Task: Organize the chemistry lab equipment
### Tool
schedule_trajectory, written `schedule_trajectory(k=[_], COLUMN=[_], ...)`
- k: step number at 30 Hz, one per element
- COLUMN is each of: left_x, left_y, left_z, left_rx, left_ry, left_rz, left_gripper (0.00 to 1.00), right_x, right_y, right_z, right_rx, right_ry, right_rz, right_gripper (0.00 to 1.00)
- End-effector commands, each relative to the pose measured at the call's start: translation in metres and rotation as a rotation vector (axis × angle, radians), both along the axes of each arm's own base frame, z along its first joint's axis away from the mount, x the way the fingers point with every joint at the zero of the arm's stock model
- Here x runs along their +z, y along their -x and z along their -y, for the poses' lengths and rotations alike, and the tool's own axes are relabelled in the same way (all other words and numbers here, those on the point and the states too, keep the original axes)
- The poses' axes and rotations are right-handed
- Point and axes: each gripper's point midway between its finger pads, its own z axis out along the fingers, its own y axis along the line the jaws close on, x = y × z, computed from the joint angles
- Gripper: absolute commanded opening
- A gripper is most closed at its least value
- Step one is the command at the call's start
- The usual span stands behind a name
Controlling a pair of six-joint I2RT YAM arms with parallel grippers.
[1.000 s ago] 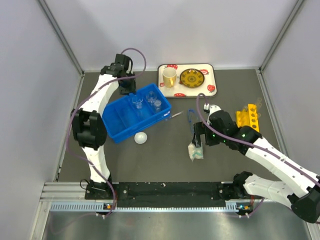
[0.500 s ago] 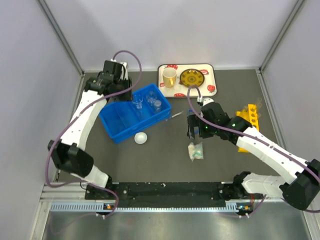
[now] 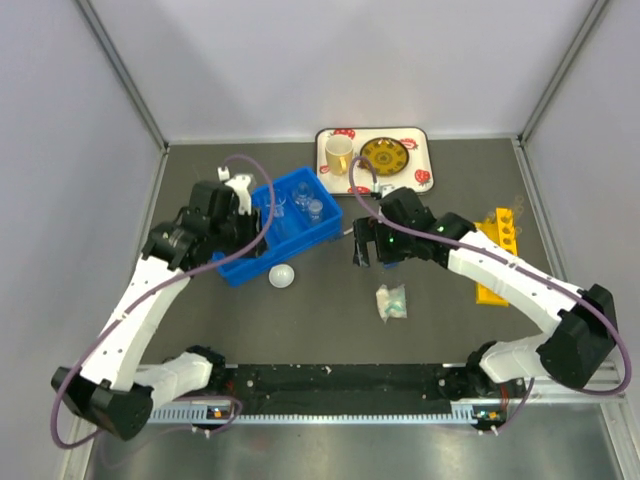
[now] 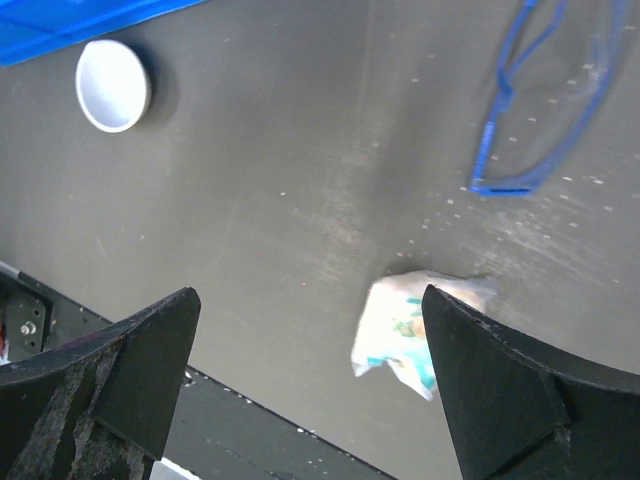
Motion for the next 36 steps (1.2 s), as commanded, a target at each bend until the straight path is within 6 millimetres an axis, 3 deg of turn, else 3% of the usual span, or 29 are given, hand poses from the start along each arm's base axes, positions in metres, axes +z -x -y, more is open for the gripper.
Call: schedule_trajectory(k=[1, 2, 8, 13, 15, 16, 18, 19, 29, 36], left_x=[-0.01, -0.02, -0.027, -0.031, -0.029, -0.027, -0.027, -0.028, -0.023, -0.017], left_y=[0.016, 0.021, 0.039, 0.049, 0.05, 0.051, 0.053, 0.054, 0.062, 0.063], left_z=[0.006, 0.005, 0.002, -0.002, -0.003, -0.004, -0.004, -0.005, -0.002, -0.001], left_rx=[-0.022, -0.019, -0.03, -0.042, -0.044, -0.045, -0.052, -0.054, -0.091, -0.109], left_ry=[0.046, 0.048, 0.071, 0.064, 0.064, 0.062, 0.061, 0.058, 0.08, 0.083], left_rz=[0.01, -0.008, 0.004, 0.003, 0.012, 0.022, 0.023, 0.021, 0.033, 0.05], left_gripper=[0.42, 0.42, 0.42, 0.42, 0.42, 0.41, 0.42, 0.41, 0.41, 0.41], right_x=[0.021, 0.013, 0.004, -0.027, -0.027, -0.043, -0.044, -0.056, -0.094, -0.103], right_y=[-0.001, 0.001, 0.002, 0.001, -0.002, -0.001, -0.002, -0.001, -0.013, -0.022], right_z=[-0.039, -0.047, -0.101, -0.148, -0.163, -0.17, -0.182, -0.187, -0.21, -0.221], right_rx=[0.098, 0.115, 0.177, 0.192, 0.202, 0.205, 0.216, 0.218, 0.186, 0.165], right_ry=[-0.071, -0.064, -0.123, -0.134, -0.147, -0.127, -0.137, -0.124, -0.126, -0.151], right_rz=[0.031, 0.012, -0.024, -0.101, -0.103, -0.13, -0.132, -0.151, -0.185, -0.183], right_gripper=[0.93, 0.93, 0.9, 0.86, 0.83, 0.82, 0.8, 0.8, 0.71, 0.6])
